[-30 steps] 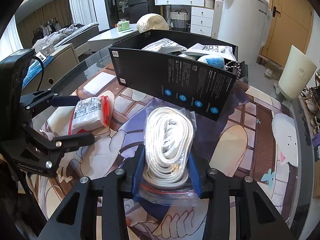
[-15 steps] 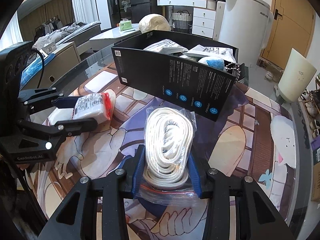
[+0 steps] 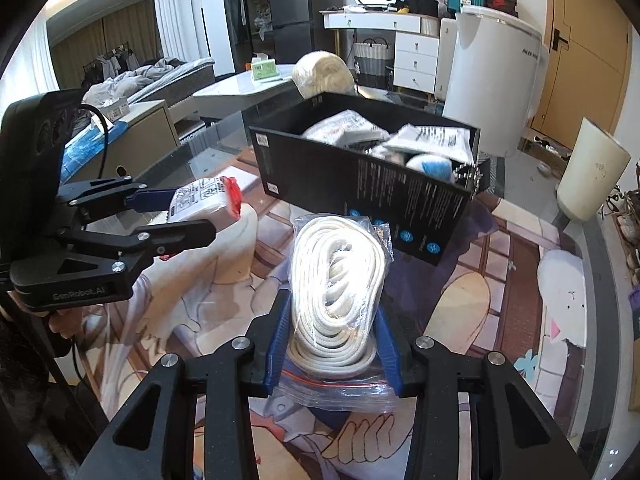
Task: Organize soft objects
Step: 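Lift the cable and packet with both grippers and carry them over the black box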
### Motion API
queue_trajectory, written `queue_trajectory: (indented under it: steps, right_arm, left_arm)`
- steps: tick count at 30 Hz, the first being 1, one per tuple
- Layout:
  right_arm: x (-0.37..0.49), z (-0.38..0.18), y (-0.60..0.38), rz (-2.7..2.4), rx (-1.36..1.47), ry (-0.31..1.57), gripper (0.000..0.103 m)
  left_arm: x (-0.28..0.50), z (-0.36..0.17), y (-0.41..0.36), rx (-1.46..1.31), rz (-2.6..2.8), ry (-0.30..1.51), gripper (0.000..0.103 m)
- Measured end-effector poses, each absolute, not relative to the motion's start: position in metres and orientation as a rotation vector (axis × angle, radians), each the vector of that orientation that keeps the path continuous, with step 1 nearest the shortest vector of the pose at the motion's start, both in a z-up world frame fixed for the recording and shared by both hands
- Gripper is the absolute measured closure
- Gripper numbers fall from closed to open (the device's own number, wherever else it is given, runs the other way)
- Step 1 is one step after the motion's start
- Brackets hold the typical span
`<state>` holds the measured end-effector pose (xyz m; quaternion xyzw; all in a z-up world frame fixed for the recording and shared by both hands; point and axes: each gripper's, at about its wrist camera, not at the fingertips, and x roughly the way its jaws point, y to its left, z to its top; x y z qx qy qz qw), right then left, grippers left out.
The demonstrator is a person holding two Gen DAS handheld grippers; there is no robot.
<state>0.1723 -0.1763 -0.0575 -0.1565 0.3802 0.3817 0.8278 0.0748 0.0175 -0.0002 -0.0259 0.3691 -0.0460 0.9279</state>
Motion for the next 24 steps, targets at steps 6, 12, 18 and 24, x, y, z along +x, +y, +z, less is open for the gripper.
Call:
queue_trajectory:
  steps: [6,12,18,24]
  right_arm:
    - [0.166,-0.041,-0.179,0.818,-0.313,0.771,0.063]
    - [0.165,-0.024,-0.188,0.806,-0.271,0.732,0.063]
    - [0.171,-0.013,-0.198,0.772,-0.221,0.717,0.063]
    - [0.181,-0.003,-0.198,0.748,-0.198,0.702,0.063]
  left_arm:
    - [0.073,0.013,0.021,-0.073,-0.079,0.715,0.056]
    - [0.078,0.021,0.022,-0.087,-0.079,0.687,0.056]
    - [0.087,0.028,0.022,-0.096,-0.091,0.671,0.056]
    - [0.103,0.037,0.023,-0.115,-0.093,0.654,0.056]
